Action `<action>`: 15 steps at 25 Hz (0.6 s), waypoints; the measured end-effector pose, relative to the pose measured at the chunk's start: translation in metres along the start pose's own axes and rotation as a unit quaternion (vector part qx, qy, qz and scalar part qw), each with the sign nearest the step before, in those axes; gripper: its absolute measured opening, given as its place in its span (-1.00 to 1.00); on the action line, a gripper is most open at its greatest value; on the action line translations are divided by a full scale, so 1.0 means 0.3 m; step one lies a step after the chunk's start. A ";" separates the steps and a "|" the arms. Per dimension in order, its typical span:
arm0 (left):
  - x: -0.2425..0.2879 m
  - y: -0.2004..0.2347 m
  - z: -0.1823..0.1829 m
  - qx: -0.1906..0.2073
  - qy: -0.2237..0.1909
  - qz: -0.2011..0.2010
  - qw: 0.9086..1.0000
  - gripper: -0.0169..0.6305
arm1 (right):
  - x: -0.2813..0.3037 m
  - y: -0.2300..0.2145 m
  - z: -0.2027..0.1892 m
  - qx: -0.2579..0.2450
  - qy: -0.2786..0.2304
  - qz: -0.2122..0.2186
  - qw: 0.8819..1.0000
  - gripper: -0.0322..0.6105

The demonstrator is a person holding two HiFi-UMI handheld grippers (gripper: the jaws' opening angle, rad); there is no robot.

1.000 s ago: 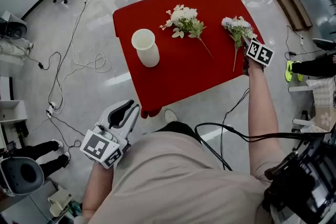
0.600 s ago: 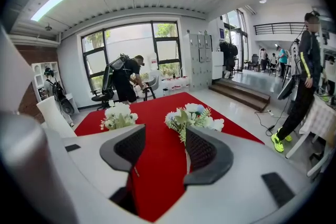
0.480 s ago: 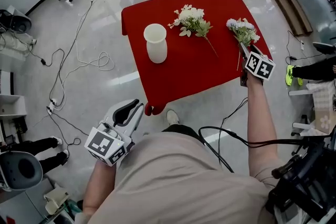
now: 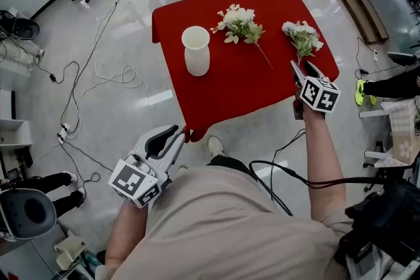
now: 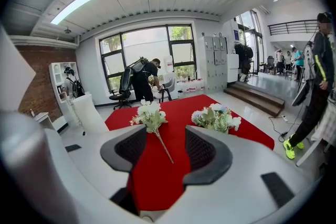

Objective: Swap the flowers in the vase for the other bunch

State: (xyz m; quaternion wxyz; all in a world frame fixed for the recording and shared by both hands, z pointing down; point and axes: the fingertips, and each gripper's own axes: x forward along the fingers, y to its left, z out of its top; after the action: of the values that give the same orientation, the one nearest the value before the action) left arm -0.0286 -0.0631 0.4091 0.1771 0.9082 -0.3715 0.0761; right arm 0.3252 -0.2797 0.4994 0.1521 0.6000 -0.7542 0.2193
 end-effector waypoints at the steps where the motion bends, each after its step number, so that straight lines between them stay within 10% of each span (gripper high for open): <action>1: -0.003 -0.002 -0.004 0.000 0.000 -0.002 1.000 -0.77 | -0.010 0.021 -0.006 -0.004 0.002 0.005 1.000 -0.17; 15: -0.052 0.019 -0.019 -0.010 -0.005 0.017 1.000 -0.77 | 0.102 0.268 0.064 -0.088 0.018 0.087 0.992 -0.17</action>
State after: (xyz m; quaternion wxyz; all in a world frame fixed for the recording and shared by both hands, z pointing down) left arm -0.0437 -0.0545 0.4118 0.1827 0.9002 -0.3889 0.0707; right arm 0.2406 -0.3004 0.4859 0.1979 0.5122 -0.8172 0.1753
